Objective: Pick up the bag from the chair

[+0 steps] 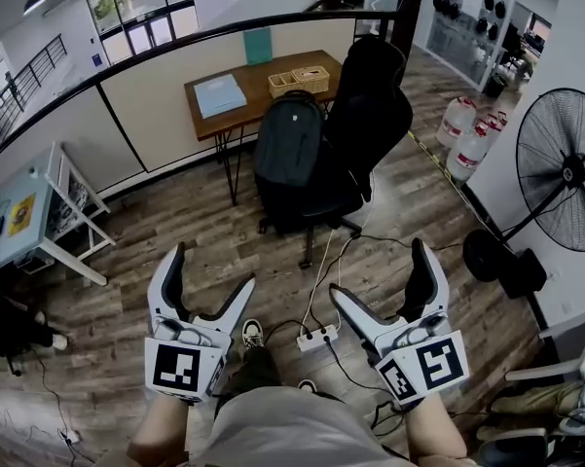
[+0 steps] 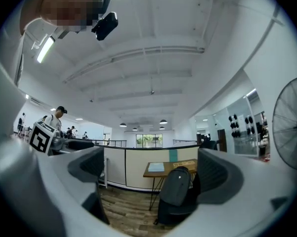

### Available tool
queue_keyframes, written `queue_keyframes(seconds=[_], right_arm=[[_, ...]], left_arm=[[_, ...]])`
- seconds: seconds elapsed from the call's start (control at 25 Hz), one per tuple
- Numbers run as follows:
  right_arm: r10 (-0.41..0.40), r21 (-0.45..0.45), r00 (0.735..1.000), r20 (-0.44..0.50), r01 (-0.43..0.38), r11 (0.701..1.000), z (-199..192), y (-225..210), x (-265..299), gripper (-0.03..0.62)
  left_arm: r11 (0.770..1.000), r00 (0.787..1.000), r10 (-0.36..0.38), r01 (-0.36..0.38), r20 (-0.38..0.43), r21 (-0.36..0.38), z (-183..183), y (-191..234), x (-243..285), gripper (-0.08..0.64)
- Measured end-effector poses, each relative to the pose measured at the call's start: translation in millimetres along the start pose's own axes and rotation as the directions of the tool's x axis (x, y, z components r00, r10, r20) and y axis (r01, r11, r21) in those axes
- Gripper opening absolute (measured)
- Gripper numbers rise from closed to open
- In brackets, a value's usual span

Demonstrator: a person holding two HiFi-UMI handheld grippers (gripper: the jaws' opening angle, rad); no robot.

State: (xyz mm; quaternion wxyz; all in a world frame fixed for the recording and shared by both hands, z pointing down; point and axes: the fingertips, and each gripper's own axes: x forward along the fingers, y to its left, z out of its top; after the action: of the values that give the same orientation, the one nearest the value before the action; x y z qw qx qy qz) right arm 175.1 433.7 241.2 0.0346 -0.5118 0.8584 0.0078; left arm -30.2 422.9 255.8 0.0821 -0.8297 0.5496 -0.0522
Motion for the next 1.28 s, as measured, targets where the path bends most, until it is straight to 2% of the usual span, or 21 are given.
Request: queue_keyframes(seconds=[0.24, 0.6, 0.96, 1.28], right_arm=[[-0.025, -0.003, 0.999, -0.026, 0.025, 1.000, -9, -12, 67, 0.588], [-0.076, -0.039, 0.994, -0.076, 0.074, 0.997, -22, -16, 201, 0.588], [-0.125, -0.055, 0.990, -0.067, 0.122, 0.991, -23, -13, 319, 0.586], [-0.139, -0.053, 0.985, -0.103, 0.134, 0.990, -39, -10, 370, 0.586]], left_arm=[[1.000, 1.000, -0.027, 0.027, -0.003, 0.001, -11, 44, 54, 0.430], [0.999, 0.999, -0.052, 0.052, -0.013, -0.004, -33, 156, 144, 0.430], [0.994, 0.995, -0.101, 0.101, -0.011, -0.027, -50, 247, 210, 0.430], [0.995, 0.996, -0.087, 0.086, -0.014, -0.045, -68, 295, 235, 0.430]])
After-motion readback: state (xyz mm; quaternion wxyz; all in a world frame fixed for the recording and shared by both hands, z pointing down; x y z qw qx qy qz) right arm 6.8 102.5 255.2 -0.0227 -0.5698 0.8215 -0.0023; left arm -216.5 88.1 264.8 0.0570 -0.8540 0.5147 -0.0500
